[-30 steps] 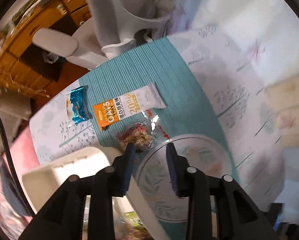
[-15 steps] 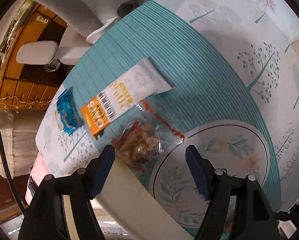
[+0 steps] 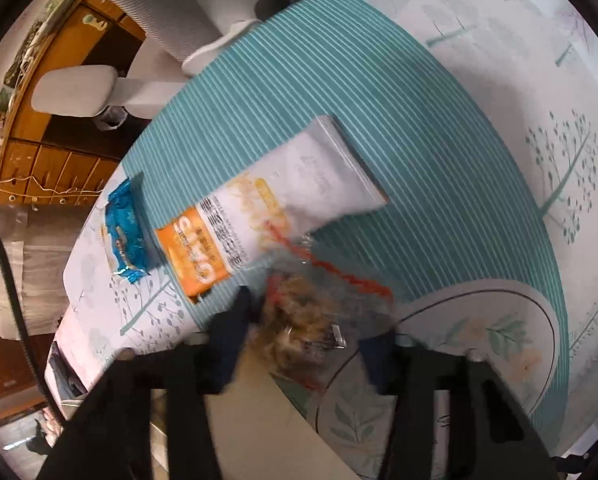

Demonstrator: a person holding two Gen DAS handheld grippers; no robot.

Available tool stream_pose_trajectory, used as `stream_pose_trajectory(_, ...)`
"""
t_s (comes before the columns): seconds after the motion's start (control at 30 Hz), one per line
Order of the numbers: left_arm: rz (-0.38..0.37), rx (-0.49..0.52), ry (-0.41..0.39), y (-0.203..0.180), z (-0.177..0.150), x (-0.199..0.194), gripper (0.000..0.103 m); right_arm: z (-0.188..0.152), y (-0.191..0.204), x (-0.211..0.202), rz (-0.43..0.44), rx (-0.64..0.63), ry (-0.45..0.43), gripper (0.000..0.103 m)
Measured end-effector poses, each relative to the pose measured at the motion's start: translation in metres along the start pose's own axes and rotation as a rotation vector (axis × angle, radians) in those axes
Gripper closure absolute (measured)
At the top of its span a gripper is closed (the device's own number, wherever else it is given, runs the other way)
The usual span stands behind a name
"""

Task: Organize snacks

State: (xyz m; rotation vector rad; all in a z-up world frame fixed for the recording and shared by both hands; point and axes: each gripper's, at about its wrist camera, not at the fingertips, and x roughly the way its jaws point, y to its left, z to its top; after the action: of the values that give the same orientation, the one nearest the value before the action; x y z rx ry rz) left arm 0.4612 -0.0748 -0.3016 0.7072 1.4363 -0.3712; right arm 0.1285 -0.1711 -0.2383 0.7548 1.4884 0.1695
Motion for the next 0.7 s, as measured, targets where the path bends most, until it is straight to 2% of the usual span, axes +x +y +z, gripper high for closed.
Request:
stream_pose_trajectory(0.17, -0.035, -0.022, -0.028, 0.007, 0.0, -0.004, 0.063, 0.0, 0.0, -0.005, -0.005, 0.012, -0.001, 0.05)
stream_pose_trajectory(0.33, -0.145, -0.109, -0.069, 0.018, -0.006, -0.022, 0.063, -0.002, 0.004, -0.012, -0.016, 0.016, -0.008, 0.05)
stream_pose_trajectory(0.4, -0.211, -0.142, -0.076, 0.021, -0.012, -0.033, 0.063, -0.003, 0.008, -0.015, -0.02, 0.016, -0.011, 0.05)
stream_pose_trajectory(0.47, -0.283, -0.158, -0.11, 0.022, -0.023, -0.052, 0.063, -0.006, 0.012, -0.017, -0.02, 0.019, -0.01, 0.05)
stream_pose_trajectory(0.7, -0.406, -0.197, -0.259, 0.025, -0.077, -0.132, 0.063, -0.021, 0.033, -0.011, 0.038, 0.067, 0.005, 0.05)
